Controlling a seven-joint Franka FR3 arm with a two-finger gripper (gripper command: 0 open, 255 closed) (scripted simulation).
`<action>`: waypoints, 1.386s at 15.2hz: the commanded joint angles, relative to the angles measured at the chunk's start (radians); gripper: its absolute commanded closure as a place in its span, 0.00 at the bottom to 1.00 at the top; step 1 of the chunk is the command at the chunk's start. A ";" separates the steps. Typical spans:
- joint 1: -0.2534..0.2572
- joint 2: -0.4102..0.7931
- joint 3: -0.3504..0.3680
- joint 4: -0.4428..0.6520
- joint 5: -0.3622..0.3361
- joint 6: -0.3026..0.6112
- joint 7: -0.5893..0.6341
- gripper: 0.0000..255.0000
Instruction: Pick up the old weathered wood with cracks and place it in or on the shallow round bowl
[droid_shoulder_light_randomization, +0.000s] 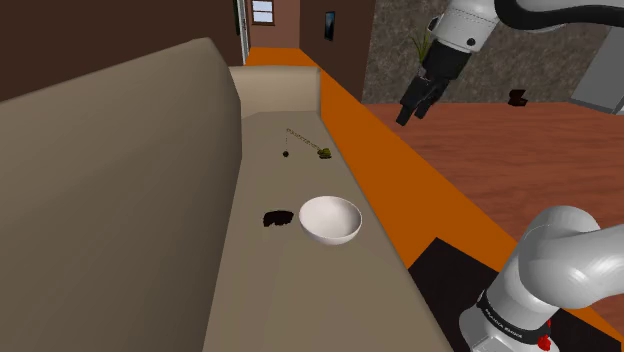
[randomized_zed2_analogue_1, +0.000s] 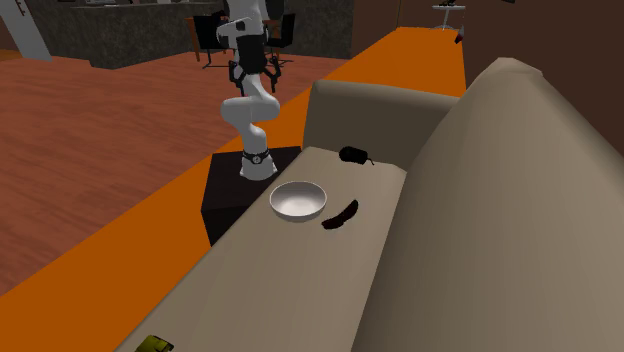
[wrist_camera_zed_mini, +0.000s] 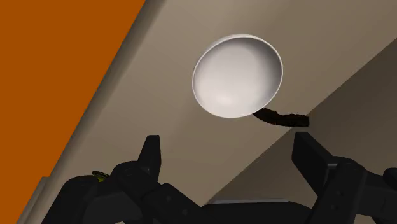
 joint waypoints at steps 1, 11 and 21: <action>0.000 0.000 0.000 0.000 0.000 0.000 0.000 0.00; -0.092 0.133 0.289 -0.088 0.111 0.195 0.517 0.00; -0.247 0.464 0.590 0.018 0.088 0.383 1.067 0.00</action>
